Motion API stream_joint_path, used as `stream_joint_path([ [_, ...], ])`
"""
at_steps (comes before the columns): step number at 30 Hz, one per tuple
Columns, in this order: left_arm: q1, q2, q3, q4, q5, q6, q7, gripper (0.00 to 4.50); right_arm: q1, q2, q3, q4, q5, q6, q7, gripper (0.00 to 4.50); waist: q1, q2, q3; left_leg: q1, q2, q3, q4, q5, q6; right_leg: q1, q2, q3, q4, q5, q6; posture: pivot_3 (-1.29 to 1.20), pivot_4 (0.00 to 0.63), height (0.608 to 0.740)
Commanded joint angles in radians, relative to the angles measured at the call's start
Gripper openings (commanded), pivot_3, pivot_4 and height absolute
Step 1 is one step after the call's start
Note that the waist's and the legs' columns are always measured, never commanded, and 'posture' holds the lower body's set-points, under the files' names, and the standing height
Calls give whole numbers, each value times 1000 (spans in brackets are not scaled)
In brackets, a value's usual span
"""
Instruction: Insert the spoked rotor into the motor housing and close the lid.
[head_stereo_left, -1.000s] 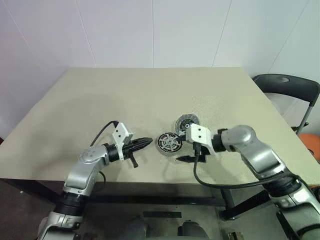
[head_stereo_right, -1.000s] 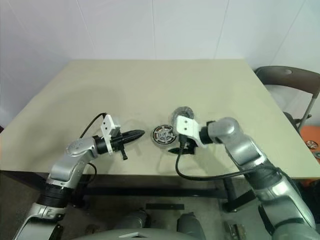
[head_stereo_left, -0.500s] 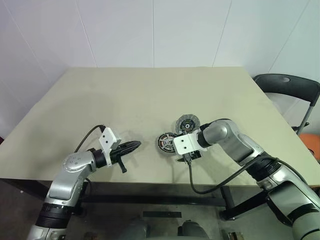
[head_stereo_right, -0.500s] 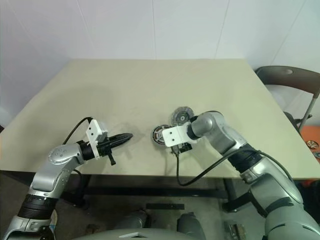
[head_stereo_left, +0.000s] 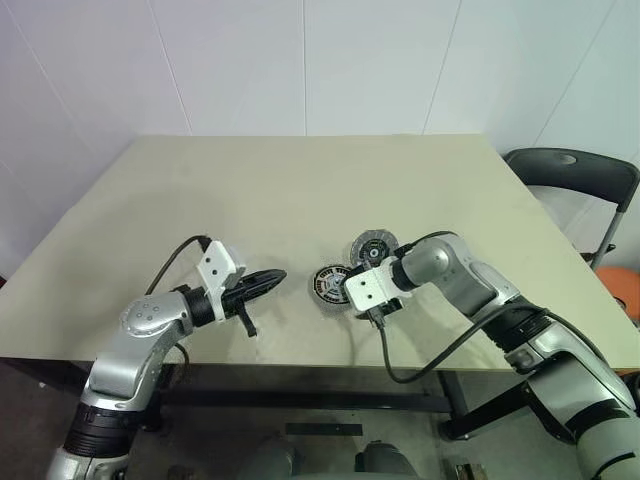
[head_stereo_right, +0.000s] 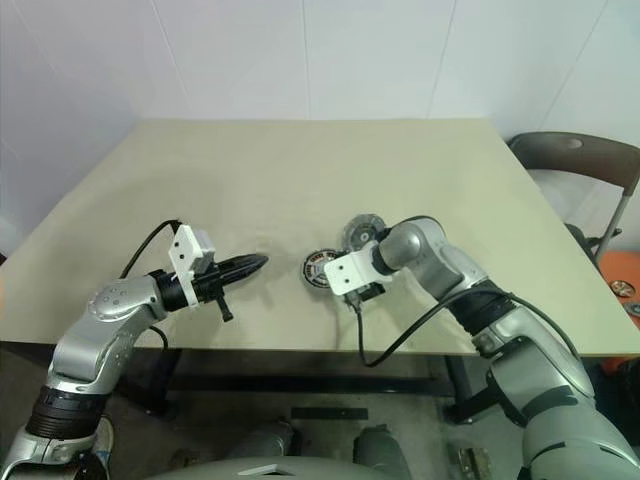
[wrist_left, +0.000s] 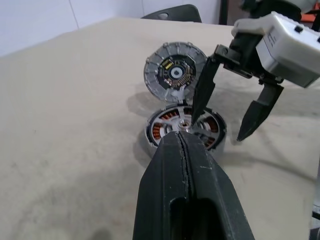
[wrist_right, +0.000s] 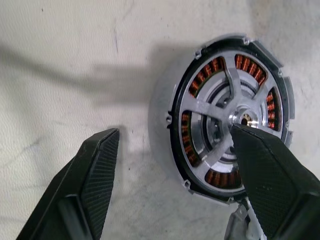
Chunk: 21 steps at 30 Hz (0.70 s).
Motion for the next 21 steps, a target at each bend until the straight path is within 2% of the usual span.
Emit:
stream_joint_path([
  [1, -18, 9, 12, -18, -13, -7, -5, 0, -21, 0, -33, 5, -13, -8, -3, 2783, 1, 0, 0, 0, 0, 0, 0, 0, 0, 0, 0, 0, 0, 0, 0, 0, 0, 740],
  [7, -13, 8, 16, 13, -3, -34, -15, 0, -18, 10, -47, 8, -19, -7, -12, 780, -3, 0, 0, 1, 1, 1, 0, 0, 0, 0, 1, 1, 0, 1, -1, 0, 0, 740],
  [21, 3, -3, 1, 60, 23, -84, -11, 0, 33, 11, -79, -87, 54, 80, 56, 780, 1, 0, 0, 1, 1, 1, -3, 0, -1, -2, 2, 4, -1, 1, -2, 0, 0, 740],
])
